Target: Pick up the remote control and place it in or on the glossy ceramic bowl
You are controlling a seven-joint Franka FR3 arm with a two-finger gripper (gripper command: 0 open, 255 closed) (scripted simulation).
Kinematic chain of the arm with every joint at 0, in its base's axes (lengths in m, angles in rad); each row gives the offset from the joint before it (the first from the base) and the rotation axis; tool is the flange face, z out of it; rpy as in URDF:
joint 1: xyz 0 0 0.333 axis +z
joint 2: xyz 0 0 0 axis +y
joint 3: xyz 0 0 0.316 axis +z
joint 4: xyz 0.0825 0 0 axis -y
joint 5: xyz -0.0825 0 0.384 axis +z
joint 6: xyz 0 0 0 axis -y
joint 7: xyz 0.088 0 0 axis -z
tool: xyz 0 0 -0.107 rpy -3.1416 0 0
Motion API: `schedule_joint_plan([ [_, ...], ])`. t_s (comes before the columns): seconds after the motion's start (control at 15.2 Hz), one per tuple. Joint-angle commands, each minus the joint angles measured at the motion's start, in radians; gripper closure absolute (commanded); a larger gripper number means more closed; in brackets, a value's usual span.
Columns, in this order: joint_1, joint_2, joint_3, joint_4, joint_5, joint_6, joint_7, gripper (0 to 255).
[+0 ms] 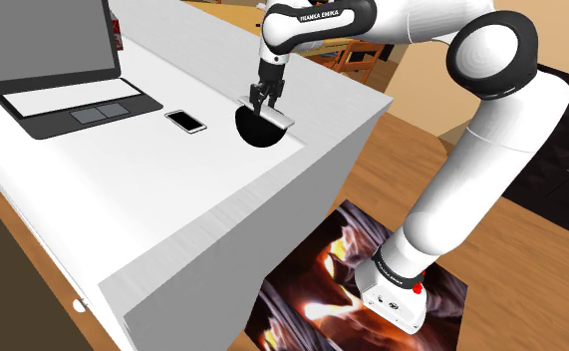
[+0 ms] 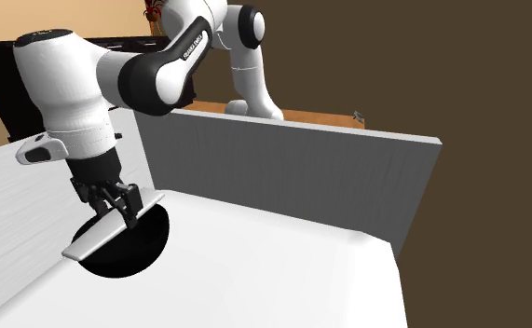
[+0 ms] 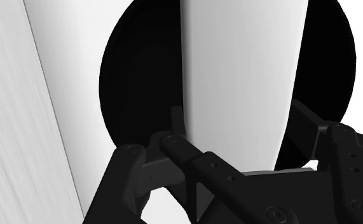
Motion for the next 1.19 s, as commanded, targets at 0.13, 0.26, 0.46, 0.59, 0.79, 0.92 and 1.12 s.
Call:
schedule_joint_plan([
  [0.13, 0.002, 0.013, 0.001, -0.026, -0.003, 0.039, 0.004, 255],
  [0.26, 0.002, 0.013, 0.001, -0.025, -0.003, 0.039, 0.004, 255],
  [0.46, 0.002, 0.013, 0.001, -0.025, -0.003, 0.039, 0.004, 255],
  [0.59, 0.001, 0.012, 0.001, -0.026, -0.003, 0.039, 0.004, 0],
  [0.79, 0.001, 0.012, 0.000, -0.027, -0.003, 0.040, 0.004, 0],
  [0.92, 0.002, 0.013, 0.001, -0.025, -0.003, 0.039, 0.004, 0],
  [1.12, 0.001, -0.012, 0.002, 0.046, 0.002, -0.056, 0.001, 0],
])
